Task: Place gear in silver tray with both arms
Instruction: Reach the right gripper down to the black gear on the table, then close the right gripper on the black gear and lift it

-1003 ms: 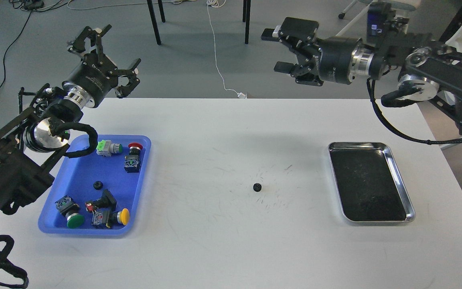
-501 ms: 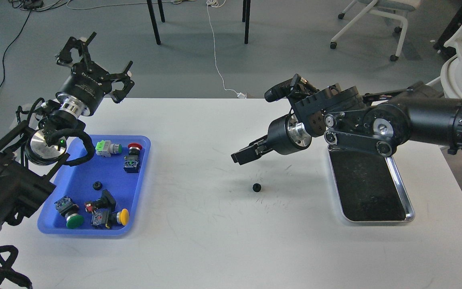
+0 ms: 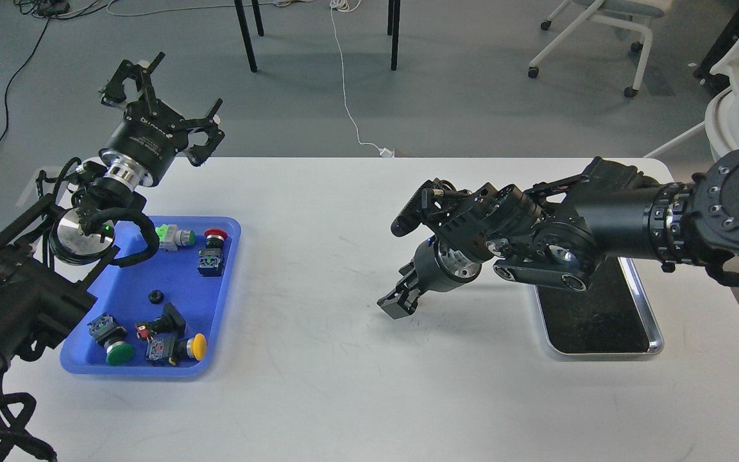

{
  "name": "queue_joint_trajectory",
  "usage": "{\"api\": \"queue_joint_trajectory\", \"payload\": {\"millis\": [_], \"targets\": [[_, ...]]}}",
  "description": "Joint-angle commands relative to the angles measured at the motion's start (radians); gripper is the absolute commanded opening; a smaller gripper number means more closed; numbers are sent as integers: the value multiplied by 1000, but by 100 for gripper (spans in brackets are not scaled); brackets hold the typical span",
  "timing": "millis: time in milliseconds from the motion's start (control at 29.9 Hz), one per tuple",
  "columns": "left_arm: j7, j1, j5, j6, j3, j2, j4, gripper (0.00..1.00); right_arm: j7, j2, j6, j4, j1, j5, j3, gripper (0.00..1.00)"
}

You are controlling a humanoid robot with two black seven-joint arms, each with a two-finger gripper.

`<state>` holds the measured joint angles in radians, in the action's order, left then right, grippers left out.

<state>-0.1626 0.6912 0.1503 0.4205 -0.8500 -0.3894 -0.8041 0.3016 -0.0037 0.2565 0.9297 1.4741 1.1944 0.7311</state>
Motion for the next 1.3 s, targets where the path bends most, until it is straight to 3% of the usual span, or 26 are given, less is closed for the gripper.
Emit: {"api": "queue_joint_trajectory", "payload": {"millis": [0, 702, 902, 1070, 1270], "targets": [[0, -1, 0, 1, 2, -2, 0, 97, -1, 4, -2, -15, -14, -1, 16, 66], [2, -4, -5, 3, 11, -13, 0, 97, -2, 4, 0, -14, -32, 7, 33, 45], [2, -4, -6, 3, 11, -17, 2, 97, -13, 4, 0, -15, -40, 14, 51, 43], [3, -6, -8, 1, 14, -19, 2, 97, -27, 4, 0, -20, -43, 13, 51, 25], [2, -10, -8, 3, 12, -20, 2, 97, -19, 4, -2, -20, -43, 10, 47, 17]]}}
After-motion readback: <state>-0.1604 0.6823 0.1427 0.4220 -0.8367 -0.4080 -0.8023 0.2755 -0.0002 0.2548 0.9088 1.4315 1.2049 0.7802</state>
